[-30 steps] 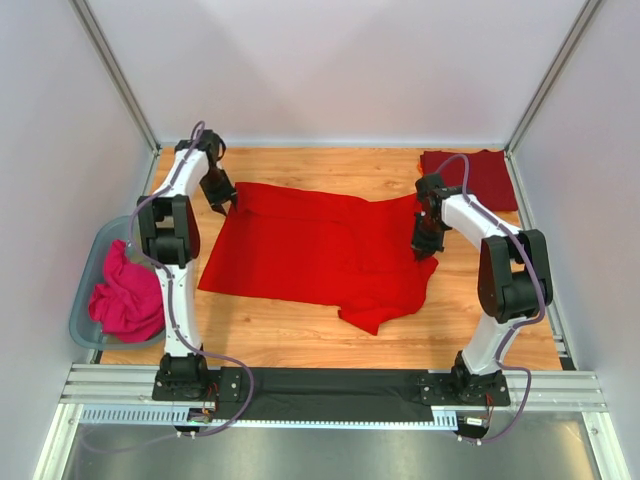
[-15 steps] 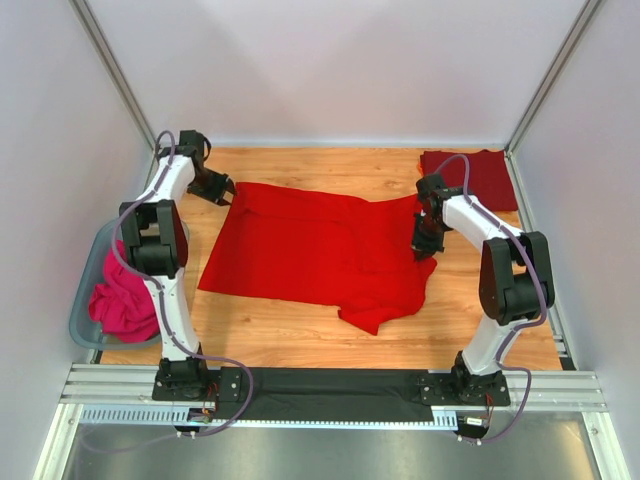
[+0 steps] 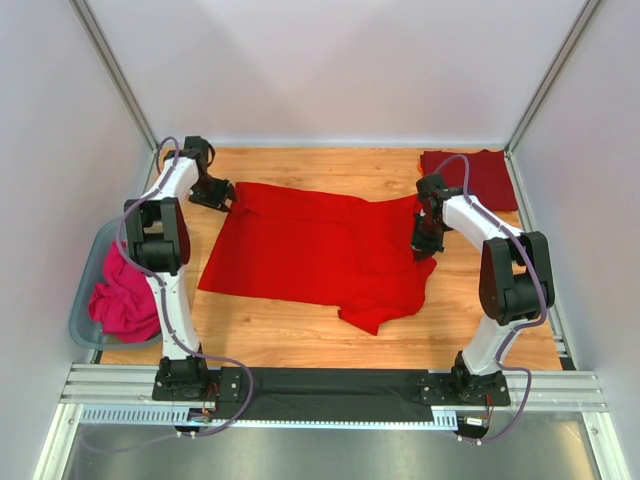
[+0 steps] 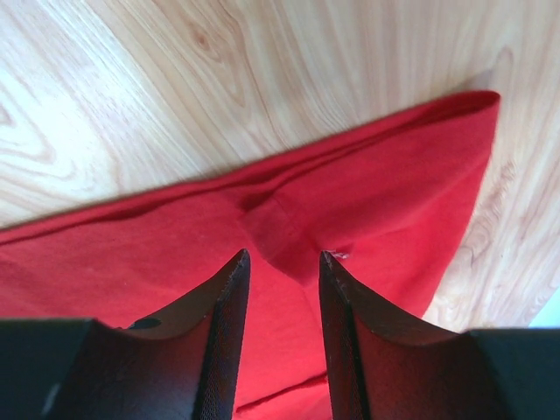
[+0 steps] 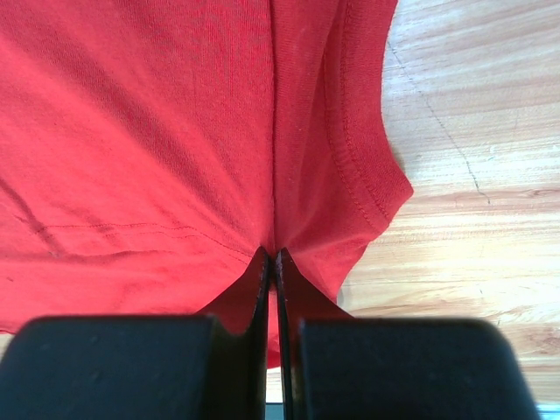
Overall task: Fold and stack the t-shirts
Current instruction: Fold the tshirt
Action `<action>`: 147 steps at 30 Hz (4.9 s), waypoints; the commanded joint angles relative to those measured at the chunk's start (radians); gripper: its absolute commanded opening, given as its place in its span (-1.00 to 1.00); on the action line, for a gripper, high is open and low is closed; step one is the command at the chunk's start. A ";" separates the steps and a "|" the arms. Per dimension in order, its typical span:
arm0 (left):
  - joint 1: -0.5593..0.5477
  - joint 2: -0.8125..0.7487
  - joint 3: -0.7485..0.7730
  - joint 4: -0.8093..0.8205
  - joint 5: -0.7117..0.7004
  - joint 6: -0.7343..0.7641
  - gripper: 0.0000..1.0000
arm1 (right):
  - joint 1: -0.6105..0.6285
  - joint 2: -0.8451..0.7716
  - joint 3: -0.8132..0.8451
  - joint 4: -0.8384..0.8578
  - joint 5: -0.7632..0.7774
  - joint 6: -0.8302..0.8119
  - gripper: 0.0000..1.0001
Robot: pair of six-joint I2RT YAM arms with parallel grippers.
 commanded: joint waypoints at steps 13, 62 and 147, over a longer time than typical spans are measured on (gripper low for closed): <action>-0.002 0.073 0.081 0.003 -0.042 -0.018 -0.50 | -0.006 -0.028 0.041 0.002 -0.012 -0.003 -0.99; -0.139 0.090 0.176 0.025 -0.060 0.533 -0.18 | -0.214 -0.036 -0.012 0.114 -0.081 0.040 -0.27; -0.596 0.001 -0.121 0.265 0.356 0.456 -0.09 | -0.041 0.107 -0.007 0.237 -0.219 -0.006 -0.47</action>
